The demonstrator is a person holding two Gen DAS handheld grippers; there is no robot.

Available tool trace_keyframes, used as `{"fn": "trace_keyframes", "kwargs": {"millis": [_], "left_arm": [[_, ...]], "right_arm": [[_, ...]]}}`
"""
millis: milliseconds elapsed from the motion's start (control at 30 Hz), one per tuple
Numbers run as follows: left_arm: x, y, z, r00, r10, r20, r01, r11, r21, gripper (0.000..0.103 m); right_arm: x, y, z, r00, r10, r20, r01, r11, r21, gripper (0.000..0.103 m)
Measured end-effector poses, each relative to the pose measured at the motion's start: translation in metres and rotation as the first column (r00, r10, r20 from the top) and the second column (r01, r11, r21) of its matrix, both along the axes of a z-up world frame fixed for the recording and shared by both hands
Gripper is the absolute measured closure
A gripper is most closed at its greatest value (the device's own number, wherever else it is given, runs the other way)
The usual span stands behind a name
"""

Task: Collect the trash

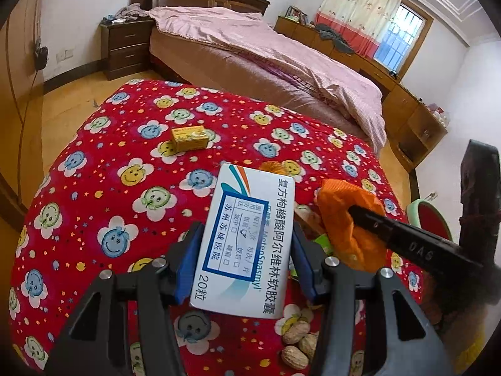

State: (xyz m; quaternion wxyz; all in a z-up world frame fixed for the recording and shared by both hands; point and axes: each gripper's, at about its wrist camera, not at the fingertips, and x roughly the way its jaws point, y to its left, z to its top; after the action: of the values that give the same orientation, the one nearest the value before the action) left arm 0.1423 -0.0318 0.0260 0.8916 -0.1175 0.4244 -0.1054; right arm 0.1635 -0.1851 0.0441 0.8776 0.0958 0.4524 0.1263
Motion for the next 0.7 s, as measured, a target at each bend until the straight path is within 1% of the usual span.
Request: {"fn": "trace_keyframes", "kwargs": {"millis": [167, 333, 467, 567, 700], "left_arm": [[-0.005, -0.012, 0.016, 0.999, -0.034, 0.026, 0.033, 0.999, 0.006, 0.049], [-0.012, -0.031, 0.033, 0.995, -0.089, 0.05, 0.089, 0.996, 0.01, 0.049], [-0.016, -0.053, 0.043, 0.988, -0.143, 0.055, 0.143, 0.99, 0.004, 0.049], [-0.02, -0.075, 0.05, 0.98, -0.186, 0.063, 0.186, 0.983, 0.015, 0.049], [-0.025, -0.109, 0.055, 0.965, -0.254, 0.066, 0.253, 0.967, 0.019, 0.049]], "right_arm": [[-0.014, -0.013, 0.022, 0.998, -0.029, 0.058, 0.028, 0.999, 0.028, 0.096], [-0.034, -0.035, 0.042, 0.991, -0.07, 0.11, 0.064, 0.997, 0.051, 0.096], [-0.054, -0.06, 0.054, 0.982, -0.116, 0.149, 0.109, 0.992, 0.056, 0.096], [-0.071, -0.084, 0.061, 0.972, -0.164, 0.166, 0.155, 0.986, 0.065, 0.096], [-0.091, -0.12, 0.068, 0.95, -0.252, 0.185, 0.241, 0.967, 0.077, 0.096]]}}
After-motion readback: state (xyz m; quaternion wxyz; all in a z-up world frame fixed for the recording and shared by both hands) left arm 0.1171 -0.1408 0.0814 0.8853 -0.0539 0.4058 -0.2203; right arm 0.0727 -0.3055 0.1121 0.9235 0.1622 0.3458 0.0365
